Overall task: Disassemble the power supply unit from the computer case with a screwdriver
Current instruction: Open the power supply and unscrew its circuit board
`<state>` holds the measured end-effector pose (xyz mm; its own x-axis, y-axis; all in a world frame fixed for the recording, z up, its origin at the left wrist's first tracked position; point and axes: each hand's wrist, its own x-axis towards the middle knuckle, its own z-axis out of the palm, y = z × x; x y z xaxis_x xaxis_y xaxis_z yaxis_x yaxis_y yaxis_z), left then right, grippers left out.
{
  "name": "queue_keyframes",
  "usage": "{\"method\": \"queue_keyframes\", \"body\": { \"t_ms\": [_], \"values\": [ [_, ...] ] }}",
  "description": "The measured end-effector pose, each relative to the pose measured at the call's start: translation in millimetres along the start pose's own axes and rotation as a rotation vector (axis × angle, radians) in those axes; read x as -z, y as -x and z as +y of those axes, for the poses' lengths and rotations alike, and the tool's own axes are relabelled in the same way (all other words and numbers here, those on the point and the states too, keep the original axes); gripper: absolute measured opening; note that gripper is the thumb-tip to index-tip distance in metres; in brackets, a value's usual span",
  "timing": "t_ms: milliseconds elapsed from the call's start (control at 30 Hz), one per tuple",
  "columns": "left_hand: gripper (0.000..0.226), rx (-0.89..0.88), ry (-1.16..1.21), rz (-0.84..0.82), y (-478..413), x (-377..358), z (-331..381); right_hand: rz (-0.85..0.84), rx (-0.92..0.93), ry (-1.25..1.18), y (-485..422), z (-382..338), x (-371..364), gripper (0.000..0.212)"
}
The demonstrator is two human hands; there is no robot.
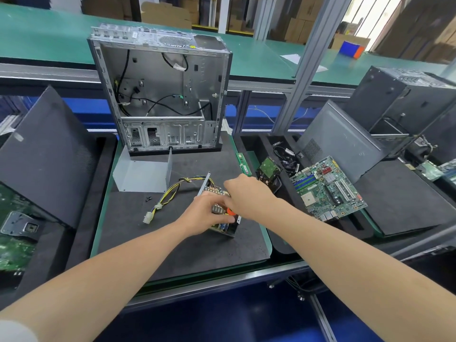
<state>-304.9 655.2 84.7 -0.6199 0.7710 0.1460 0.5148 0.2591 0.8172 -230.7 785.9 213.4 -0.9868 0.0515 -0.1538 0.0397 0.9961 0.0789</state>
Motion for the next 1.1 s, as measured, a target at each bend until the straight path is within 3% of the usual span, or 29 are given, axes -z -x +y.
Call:
{"method": "queue_keyframes", "body": {
  "t_ms": [100, 233, 467, 833, 1100],
  "values": [
    [0.037, -0.001, -0.12, 0.012, 6, 2, -7, -0.059, 0.093, -0.172, 1, 7, 4, 0.011],
    [0.045, 0.006, -0.159, 0.064, 22, 2, -11, -0.06, 0.131, -0.224, 6, 7, 5, 0.011],
    [0.023, 0.139, -0.18, -0.051, 44, -14, -25, -0.02, 0.123, -0.265, 7, 10, 9, 0.011],
    [0.022, 0.242, -0.204, 0.079, 47, -37, -28, 0.057, 0.107, -0.325, 12, 19, 14, 0.009],
    [0.005, 0.273, -0.168, 0.097, 47, -31, -24, 0.082, 0.104, -0.356, 14, 17, 20, 0.005]
  ]
}}
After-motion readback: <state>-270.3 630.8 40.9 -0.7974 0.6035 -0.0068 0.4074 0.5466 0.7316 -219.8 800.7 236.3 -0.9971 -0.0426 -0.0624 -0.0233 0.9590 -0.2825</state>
